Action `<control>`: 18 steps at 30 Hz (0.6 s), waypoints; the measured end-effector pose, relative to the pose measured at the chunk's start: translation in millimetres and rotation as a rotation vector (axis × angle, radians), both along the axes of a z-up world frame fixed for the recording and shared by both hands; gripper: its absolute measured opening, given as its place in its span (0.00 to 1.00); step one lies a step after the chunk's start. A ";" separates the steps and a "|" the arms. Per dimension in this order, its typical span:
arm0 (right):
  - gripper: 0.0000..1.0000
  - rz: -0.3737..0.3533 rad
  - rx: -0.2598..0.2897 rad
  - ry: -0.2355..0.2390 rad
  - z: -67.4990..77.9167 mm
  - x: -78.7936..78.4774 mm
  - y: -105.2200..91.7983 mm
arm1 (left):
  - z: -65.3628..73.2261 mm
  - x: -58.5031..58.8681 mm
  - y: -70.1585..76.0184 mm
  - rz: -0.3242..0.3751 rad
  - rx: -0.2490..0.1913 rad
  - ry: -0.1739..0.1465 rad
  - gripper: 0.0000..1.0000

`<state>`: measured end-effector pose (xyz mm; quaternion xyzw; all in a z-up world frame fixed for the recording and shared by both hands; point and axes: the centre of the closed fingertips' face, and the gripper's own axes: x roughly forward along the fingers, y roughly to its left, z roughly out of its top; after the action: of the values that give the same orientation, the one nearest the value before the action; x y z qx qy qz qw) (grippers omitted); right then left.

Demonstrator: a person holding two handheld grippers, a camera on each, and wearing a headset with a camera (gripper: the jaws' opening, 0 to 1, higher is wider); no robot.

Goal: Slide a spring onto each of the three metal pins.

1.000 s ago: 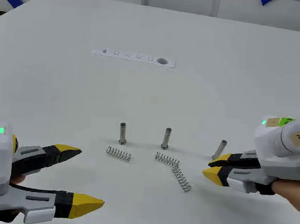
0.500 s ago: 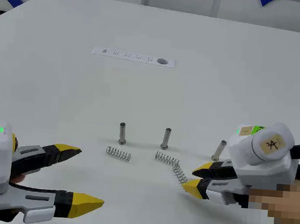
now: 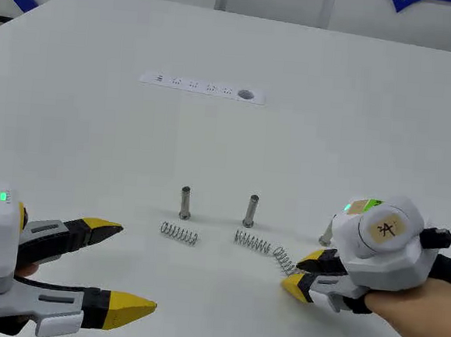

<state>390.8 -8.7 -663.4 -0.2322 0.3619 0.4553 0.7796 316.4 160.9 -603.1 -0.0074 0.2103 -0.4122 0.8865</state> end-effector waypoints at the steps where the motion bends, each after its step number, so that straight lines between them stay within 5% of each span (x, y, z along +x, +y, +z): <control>1: 0.20 -0.004 0.000 0.000 -0.1 0.4 -0.9 | -0.2 -0.1 0.0 -0.001 0.000 0.001 0.76; 18: 0.15 -0.087 0.007 0.030 -0.7 4.8 -16.0 | -0.7 -0.6 -0.4 -0.004 0.002 0.002 0.76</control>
<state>395.6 -24.7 -664.1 -0.2067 0.3820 0.4257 0.7938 315.8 160.5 -603.8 -0.0065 0.2117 -0.4139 0.8854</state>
